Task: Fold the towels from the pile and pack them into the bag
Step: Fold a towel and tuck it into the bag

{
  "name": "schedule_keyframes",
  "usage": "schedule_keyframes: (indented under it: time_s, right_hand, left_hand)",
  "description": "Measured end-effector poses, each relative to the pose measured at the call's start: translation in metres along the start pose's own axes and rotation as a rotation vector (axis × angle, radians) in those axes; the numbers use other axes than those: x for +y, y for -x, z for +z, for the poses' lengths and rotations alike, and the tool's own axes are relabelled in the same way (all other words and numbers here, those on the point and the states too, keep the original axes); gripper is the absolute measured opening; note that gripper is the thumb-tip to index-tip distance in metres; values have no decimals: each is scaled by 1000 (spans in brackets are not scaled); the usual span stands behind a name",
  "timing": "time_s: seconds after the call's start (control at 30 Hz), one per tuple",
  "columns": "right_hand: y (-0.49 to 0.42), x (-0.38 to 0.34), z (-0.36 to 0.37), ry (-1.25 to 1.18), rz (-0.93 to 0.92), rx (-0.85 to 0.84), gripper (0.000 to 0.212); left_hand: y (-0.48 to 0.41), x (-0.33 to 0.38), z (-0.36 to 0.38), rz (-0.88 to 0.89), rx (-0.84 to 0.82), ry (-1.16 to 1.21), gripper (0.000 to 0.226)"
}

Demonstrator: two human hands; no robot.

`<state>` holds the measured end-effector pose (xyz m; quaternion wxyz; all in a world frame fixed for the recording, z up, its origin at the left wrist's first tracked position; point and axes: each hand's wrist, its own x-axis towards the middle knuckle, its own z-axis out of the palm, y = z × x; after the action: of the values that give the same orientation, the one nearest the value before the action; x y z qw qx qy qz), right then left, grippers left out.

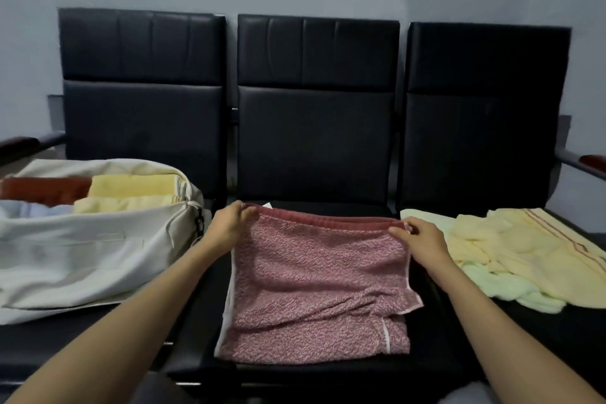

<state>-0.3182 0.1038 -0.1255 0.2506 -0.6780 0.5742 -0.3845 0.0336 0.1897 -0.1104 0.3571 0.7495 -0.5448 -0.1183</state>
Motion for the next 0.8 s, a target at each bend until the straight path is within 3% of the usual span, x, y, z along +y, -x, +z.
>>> schedule_keyframes:
  time_s: [0.13, 0.23, 0.37, 0.43, 0.53, 0.57, 0.7, 0.8]
  right_hand:
    - [2, -56, -54, 81, -121, 51, 20]
    - [3, -112, -95, -21, -186, 166, 18]
    - [18, -169, -128, -352, -349, 381, 5]
    - [27, -178, -128, -278, -383, 397, 6]
    - [33, -174, -120, -194, -181, -3, 9]
    - [34, -173, -120, -213, -150, -50, 11]
    - [36, -190, -127, -460, -240, 173, 9]
    - [37, -205, -128, -447, -260, 207, 10]
  left_hand:
    - [7, 42, -61, 106, 34, -57, 19]
    - [14, 83, -109, 183, 265, 46, 18]
    - [31, 130, -150, 368, 605, 315, 16]
    - [39, 139, -156, 350, 565, 334, 14]
    - [47, 129, -156, 95, 24, 78, 9]
    - [47, 123, -158, 52, -12, 47, 9]
    - [41, 123, -172, 94, 360, 476, 20]
    - [43, 136, -180, 177, 433, 556, 15]
